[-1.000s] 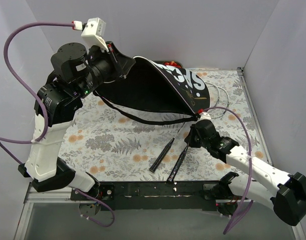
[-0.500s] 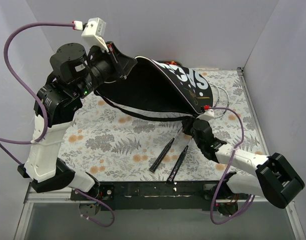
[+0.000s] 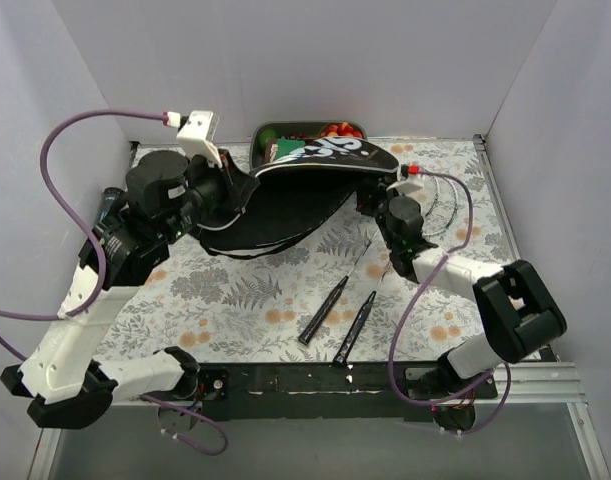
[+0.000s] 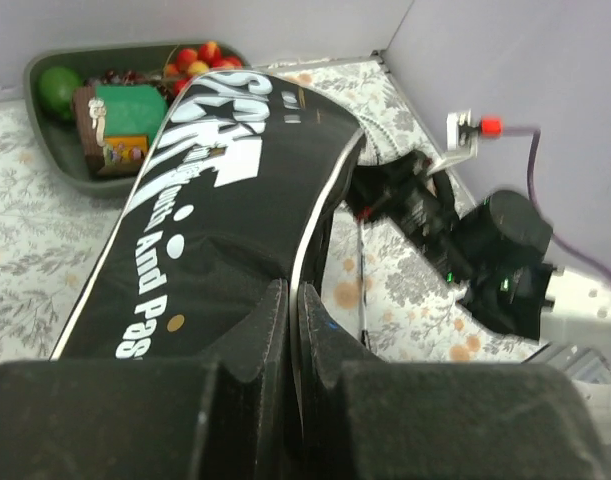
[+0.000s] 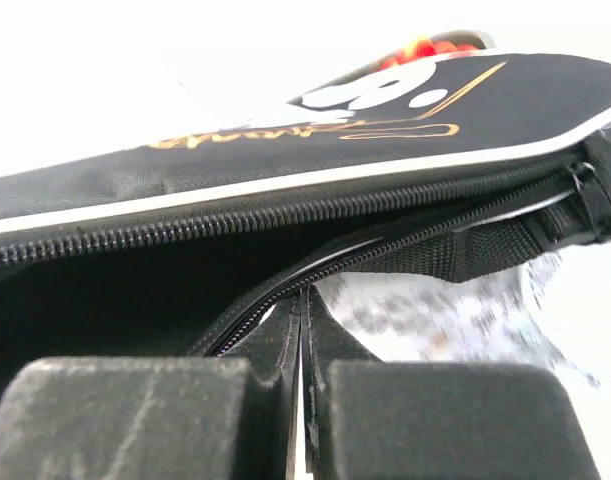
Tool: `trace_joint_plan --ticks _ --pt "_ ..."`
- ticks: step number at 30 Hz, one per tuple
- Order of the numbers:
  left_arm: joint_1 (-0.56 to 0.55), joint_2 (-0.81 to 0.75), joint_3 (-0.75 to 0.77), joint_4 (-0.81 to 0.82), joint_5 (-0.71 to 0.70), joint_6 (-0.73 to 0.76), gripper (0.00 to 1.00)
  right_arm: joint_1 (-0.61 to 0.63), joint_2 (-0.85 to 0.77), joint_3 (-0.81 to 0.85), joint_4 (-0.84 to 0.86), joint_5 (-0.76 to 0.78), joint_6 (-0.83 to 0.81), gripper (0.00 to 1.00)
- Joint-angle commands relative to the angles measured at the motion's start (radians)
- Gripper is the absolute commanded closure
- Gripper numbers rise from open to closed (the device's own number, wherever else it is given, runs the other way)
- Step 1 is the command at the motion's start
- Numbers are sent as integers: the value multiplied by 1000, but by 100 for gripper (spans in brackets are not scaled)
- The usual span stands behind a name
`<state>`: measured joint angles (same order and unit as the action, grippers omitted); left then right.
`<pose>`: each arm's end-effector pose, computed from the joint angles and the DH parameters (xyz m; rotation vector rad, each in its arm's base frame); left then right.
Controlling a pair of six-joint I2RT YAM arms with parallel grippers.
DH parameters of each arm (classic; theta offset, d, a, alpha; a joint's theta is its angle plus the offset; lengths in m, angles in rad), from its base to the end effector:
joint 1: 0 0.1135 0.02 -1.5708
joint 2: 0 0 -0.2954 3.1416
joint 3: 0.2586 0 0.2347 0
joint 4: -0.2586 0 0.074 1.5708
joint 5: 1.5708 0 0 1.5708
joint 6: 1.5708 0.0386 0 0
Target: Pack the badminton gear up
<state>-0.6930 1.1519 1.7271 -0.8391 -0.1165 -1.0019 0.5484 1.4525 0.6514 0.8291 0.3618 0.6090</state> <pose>0.1306 -0.1026 0.5278 -0.3903 1.9350 -1.0557 0.2599 0.1428 0.2887 0.3389 1.5428 0.6354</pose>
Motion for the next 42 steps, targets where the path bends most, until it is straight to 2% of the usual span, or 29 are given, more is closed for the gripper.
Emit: trace_joint_plan --ticks 1,2,6,9,12,15,20,22,26,28,30,31,32,37,42 --pt "3 -184 -181 175 -40 43 100 -45 127 218 45 -138 -34 99" --pt "1 -246 -261 213 -44 52 100 -47 187 264 38 -164 -38 99" --pt "3 -362 -418 287 -58 83 100 -47 333 494 -7 -242 -35 99" --pt "3 -393 -501 308 -95 114 100 -47 420 589 -44 -285 -3 99" --pt "3 -351 -549 293 -98 118 100 -41 450 576 -51 -310 5 99" --pt "3 -325 -653 360 -45 111 100 -35 401 487 -24 -308 -31 99" --pt "3 -291 -846 536 9 100 100 -59 165 179 -16 -302 -173 99" --pt "3 -255 -914 578 27 88 100 -88 42 128 -115 -328 -201 99" --pt "3 -189 -946 647 70 56 100 -100 -173 59 -370 -394 -287 95" --pt "1 -175 -940 653 78 37 100 -100 -266 76 -571 -415 -285 92" --pt "1 -173 -928 652 86 5 100 -100 -290 141 -823 -414 -334 90" --pt "1 -176 -923 647 87 -7 100 -102 -297 149 -893 -387 -334 87" --pt "0 -182 -919 643 92 -24 100 -102 -303 146 -928 -370 -327 79" --pt "-3 -237 -919 621 153 -131 100 -104 -298 108 -986 -421 -286 59" --pt "-11 -302 -997 618 133 -167 100 -102 -241 125 -1028 -412 -166 57"
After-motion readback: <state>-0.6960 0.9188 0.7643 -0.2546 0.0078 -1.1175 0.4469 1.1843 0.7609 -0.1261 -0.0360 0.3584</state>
